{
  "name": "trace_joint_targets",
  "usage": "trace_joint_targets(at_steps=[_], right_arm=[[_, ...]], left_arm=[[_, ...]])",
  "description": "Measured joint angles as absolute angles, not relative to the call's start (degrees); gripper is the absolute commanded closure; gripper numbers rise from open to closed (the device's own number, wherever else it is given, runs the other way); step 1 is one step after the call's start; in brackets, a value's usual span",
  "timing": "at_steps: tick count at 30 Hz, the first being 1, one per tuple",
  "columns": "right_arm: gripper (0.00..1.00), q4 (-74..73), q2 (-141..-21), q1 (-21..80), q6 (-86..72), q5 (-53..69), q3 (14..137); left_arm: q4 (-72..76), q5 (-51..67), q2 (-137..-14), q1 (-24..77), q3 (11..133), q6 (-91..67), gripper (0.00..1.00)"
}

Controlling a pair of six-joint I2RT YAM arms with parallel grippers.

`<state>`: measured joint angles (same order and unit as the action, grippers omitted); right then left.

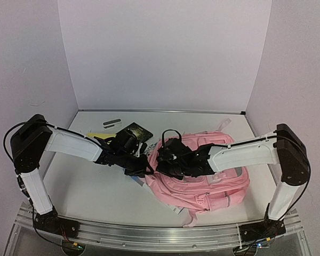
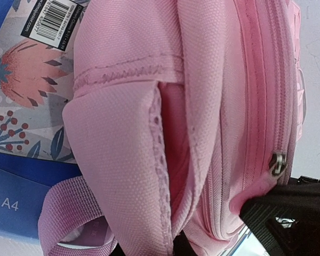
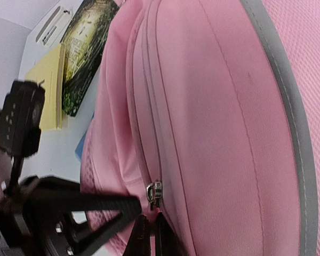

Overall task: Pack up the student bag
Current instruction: Unzip the student bag at the center of the board.

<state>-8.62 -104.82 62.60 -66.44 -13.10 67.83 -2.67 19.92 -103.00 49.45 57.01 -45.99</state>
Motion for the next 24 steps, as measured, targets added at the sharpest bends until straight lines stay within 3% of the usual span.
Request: trace_joint_targets(at_steps=[10, 24], right_arm=[[1.00, -5.87, -111.89, 56.58, -66.43, -13.41, 76.04], [0.97, -2.99, -113.47, 50.92, -67.86, -6.95, 78.43]], left_arm=[[-1.01, 19.01, -101.07, 50.26, 54.47, -46.55, 1.00], [-0.51, 15.10, -98.83, 50.95, 53.02, -48.90, 1.00]])
